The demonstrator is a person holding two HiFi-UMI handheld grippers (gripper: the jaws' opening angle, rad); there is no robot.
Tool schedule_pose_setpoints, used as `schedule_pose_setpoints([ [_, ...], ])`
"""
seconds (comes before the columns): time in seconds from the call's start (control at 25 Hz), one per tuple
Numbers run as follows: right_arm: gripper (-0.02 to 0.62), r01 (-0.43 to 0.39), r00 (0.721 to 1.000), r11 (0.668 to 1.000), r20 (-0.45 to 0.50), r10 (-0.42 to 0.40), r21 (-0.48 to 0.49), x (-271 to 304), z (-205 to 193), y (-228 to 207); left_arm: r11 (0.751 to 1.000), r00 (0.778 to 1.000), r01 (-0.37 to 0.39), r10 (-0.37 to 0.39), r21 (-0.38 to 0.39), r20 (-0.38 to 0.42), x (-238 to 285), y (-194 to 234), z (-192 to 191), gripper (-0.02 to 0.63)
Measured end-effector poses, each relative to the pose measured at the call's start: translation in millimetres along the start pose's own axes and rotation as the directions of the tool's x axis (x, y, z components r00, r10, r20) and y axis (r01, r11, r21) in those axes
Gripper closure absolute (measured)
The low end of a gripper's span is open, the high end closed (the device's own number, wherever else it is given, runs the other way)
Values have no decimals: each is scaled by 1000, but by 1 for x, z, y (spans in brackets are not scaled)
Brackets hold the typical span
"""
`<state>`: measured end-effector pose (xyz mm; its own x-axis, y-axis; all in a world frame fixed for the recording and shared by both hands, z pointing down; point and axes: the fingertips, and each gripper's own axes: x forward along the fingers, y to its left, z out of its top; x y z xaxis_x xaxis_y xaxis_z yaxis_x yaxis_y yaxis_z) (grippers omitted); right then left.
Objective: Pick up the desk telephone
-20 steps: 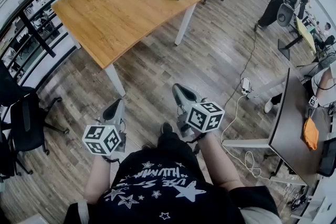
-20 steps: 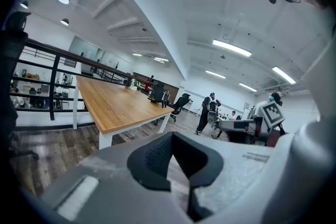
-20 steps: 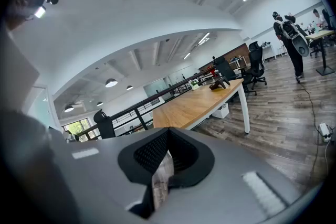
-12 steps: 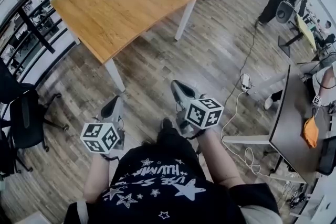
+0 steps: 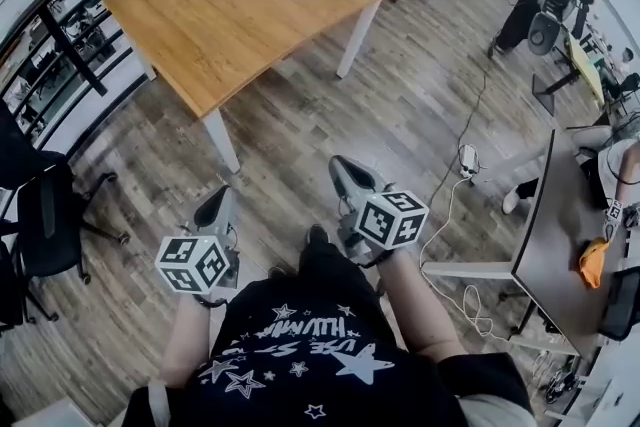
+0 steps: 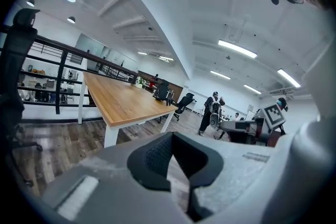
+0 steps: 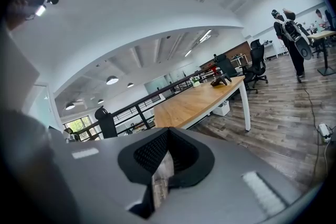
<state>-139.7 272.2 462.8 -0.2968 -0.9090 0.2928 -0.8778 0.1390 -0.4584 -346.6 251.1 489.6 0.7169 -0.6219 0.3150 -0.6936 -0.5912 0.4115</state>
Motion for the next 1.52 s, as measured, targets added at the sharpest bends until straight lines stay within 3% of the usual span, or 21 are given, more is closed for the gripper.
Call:
schedule_pose_setpoints([
  [0.36, 594, 64, 998, 997, 3, -65, 39, 1, 7, -38, 1000, 1000, -2, 1, -14, -28, 28, 1, 1, 604],
  [0.56, 594, 41, 999, 997, -8, -40, 66, 33, 21, -70, 999, 999, -37, 36, -10, -36, 64, 7, 8, 604],
  [1.04, 594, -41, 999, 995, -22, 44, 88, 125, 113, -167, 995, 995, -99, 99, -18, -31, 197, 2, 64, 604],
  [1.52, 594, -39, 999, 988, -20, 42, 152, 152, 180, -289, 992, 991, -127, 127, -5, -31, 324, -26, 100, 604],
])
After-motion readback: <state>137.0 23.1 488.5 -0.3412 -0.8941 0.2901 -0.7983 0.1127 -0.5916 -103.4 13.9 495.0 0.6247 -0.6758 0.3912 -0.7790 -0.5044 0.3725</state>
